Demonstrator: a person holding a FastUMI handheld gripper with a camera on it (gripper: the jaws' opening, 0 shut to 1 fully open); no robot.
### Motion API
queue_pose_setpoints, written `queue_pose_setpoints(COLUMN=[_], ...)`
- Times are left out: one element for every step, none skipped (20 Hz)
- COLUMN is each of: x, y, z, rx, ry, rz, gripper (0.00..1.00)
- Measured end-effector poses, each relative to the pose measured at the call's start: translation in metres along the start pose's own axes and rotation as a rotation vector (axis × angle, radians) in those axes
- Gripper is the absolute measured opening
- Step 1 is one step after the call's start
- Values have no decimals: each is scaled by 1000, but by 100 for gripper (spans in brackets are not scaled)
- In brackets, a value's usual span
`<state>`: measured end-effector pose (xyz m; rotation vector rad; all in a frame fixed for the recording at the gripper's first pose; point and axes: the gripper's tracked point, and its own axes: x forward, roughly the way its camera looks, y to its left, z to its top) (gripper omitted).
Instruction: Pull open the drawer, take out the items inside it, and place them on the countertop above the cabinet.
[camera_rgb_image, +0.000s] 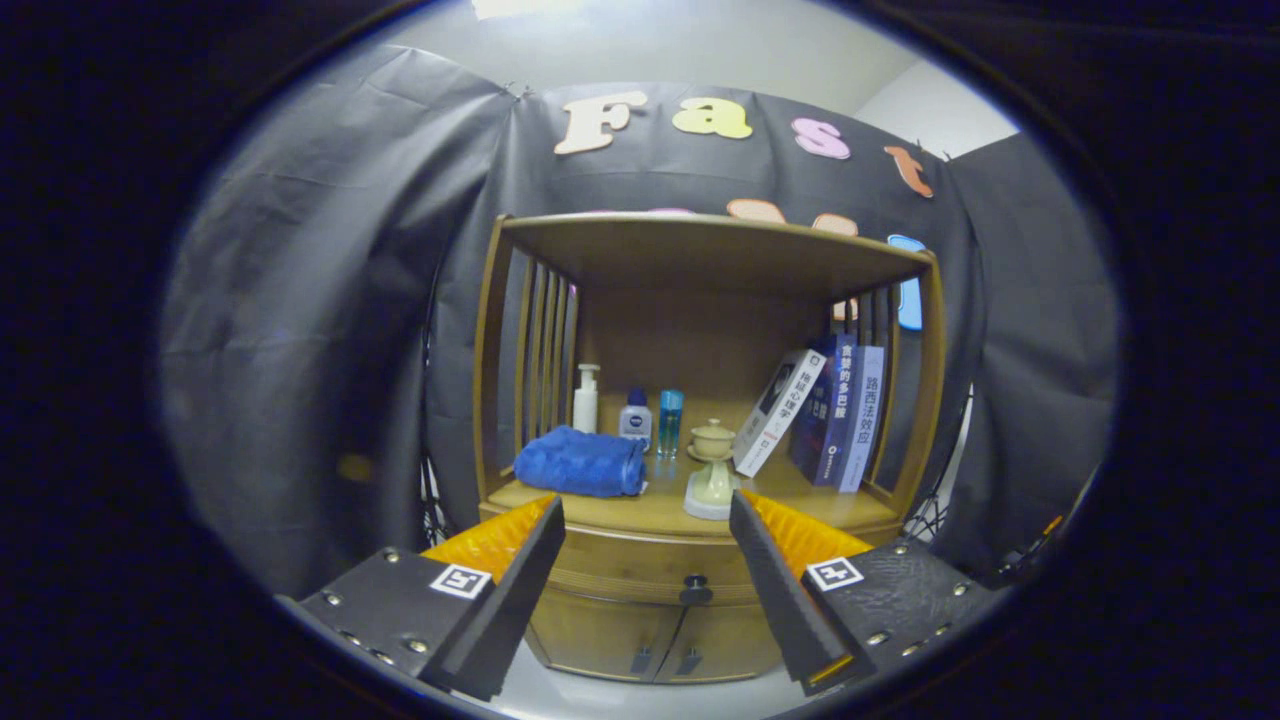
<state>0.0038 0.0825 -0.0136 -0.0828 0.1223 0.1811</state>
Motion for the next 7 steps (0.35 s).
queue_pose_setpoints(x=[-7, -14, -21, -28, -34, -39, -43], y=[0, -1, -3, -5, -5, -6, -7], z=[4, 10, 15, 19, 22, 24, 26], rx=[9, 15, 18, 21, 26, 32, 38], ry=[-3, -15, -29, -41, -54, -66, -70], rz=[0, -5, -14, -21, -26, -31, -33], gripper=[99, 99, 99, 99, 99, 99, 99])
